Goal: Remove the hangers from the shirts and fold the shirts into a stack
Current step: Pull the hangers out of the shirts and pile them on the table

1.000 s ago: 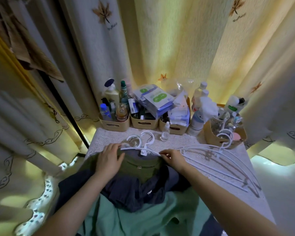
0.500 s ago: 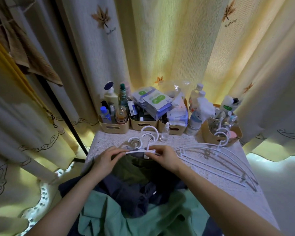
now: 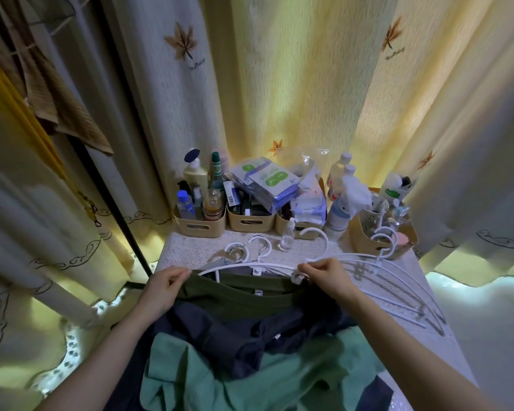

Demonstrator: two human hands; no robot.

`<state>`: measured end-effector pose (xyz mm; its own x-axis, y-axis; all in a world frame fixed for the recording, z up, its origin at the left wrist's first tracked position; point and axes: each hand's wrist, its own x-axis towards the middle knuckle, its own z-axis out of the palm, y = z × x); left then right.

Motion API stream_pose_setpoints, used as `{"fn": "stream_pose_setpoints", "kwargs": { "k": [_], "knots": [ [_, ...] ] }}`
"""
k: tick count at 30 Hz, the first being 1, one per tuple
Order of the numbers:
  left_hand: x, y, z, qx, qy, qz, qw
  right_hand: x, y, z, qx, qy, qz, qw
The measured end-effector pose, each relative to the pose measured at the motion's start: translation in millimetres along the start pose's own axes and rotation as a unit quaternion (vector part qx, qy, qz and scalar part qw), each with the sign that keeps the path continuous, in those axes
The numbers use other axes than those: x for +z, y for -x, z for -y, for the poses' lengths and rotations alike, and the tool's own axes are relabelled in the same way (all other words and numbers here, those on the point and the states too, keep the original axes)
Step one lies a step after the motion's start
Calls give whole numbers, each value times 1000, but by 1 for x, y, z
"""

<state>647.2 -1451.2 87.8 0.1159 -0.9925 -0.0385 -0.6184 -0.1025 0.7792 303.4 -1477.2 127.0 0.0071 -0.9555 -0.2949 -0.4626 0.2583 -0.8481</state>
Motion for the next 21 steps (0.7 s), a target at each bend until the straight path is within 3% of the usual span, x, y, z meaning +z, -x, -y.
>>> {"fn": "stream_pose_setpoints", "kwargs": {
  "k": [4, 7, 11, 16, 18, 21],
  "knots": [
    [13, 8, 8, -17, -26, 62, 998, -9, 2, -3, 27, -167, -59, 984],
    [24, 11, -3, -2, -36, 154, 987, -10, 0, 15, -16, -167, -46, 985],
    [33, 8, -28, 68, -7, 221, 973, -18, -12, 51, -69, -175, -42, 981],
    [41, 5, -37, 54, 5, 248, 967, -66, -40, 73, -78, -283, -134, 946],
    [43, 5, -35, 48, 7, 239, 970, -96, -51, 60, -97, -250, -176, 947],
    [45, 5, -32, 43, 4, 231, 972, -135, -60, 14, -60, -123, -167, 976]
  ]
}}
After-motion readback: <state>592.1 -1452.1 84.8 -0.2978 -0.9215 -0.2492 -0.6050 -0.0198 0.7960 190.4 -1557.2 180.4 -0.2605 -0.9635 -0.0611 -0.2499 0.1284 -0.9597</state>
